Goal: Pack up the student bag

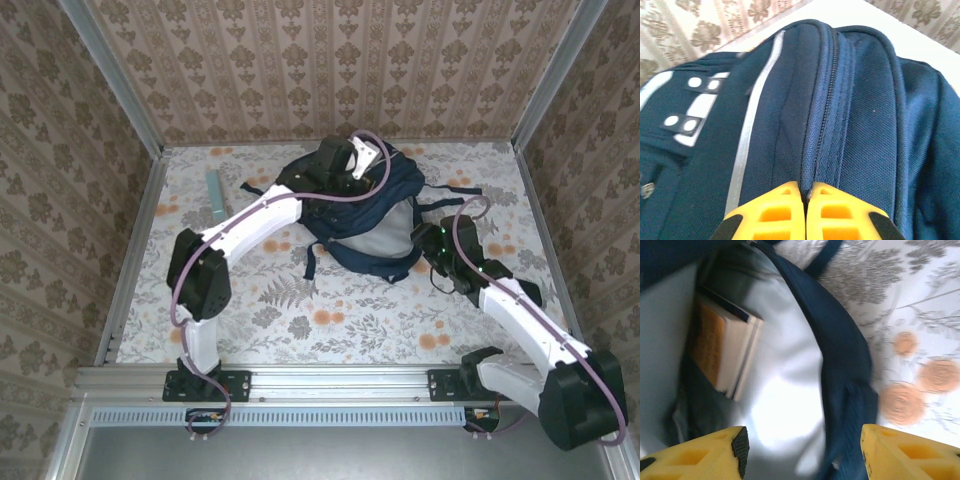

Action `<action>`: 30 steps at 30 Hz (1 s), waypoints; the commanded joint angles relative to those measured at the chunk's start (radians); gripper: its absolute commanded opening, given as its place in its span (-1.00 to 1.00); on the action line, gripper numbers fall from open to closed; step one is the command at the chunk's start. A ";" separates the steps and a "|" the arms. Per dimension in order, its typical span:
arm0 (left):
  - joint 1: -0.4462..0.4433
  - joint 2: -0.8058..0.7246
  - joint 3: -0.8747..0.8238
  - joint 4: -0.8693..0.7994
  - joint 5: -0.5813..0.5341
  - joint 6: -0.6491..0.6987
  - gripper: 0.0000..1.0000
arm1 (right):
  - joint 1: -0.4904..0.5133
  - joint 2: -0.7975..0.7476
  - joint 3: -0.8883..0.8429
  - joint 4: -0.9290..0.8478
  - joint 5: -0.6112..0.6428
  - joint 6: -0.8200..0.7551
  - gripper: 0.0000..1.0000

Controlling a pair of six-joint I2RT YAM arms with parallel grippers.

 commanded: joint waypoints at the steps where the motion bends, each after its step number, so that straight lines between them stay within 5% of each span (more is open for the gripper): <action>1: 0.011 0.060 0.118 0.040 0.140 -0.064 -0.81 | 0.015 -0.063 0.033 -0.190 0.081 -0.107 0.23; 9: 0.103 0.074 0.107 0.041 0.205 -0.239 0.14 | 0.291 0.062 0.175 -0.290 0.241 -0.156 0.19; 17: 0.275 -0.188 -0.318 0.106 0.114 -0.387 0.40 | 0.600 0.524 0.508 -0.332 0.359 -0.122 0.14; 30: 0.470 -0.486 -0.784 0.131 -0.028 -0.538 0.71 | 0.619 0.908 0.874 -0.545 0.443 0.092 -0.01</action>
